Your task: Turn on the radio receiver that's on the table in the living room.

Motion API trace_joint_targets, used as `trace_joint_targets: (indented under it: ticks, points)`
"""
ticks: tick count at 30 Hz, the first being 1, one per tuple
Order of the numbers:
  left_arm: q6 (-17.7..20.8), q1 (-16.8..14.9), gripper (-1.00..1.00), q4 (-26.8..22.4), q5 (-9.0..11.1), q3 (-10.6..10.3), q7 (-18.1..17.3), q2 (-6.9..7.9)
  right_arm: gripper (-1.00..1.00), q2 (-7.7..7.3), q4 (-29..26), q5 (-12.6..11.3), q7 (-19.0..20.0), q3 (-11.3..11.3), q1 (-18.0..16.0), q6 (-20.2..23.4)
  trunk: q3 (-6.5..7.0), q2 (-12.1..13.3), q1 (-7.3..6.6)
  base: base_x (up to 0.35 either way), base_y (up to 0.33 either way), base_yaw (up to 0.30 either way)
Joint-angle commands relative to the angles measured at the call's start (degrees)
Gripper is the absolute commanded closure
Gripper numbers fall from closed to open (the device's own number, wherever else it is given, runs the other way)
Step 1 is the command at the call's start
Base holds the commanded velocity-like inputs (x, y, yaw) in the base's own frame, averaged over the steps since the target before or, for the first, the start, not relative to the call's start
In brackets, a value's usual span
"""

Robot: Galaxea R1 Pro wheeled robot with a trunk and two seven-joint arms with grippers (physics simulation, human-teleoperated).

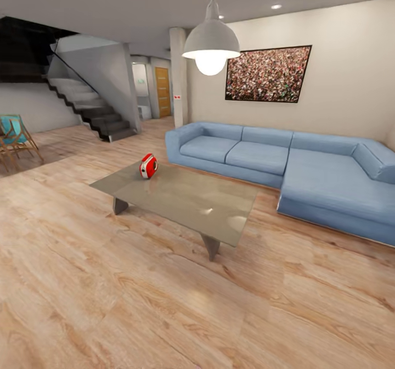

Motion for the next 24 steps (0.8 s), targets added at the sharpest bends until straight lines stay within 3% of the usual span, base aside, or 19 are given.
trace_joint_targets:
  ticks: [1,12,24]
  points:
    - [0.0,0.0,-1.0,0.0,0.0,0.0,0.0,0.0,-1.0,0.0,0.0,0.0,0.0,0.0,0.0,0.0,-0.03,0.0,0.0,0.0,0.0,0.284]
    - [0.0,0.0,-1.0,0.0,0.0,0.0,0.0,0.06,-1.0,0.0,0.0,0.0,0.0,0.0,0.0,0.0,-0.32,0.0,0.0,0.0,0.0,0.277]
    - [0.0,0.0,-1.0,0.0,0.0,0.0,0.0,0.05,-1.0,0.0,0.0,0.0,0.2,-0.1,0.0,0.1,-0.37,0.0,0.0,0.0,0.0,0.086]
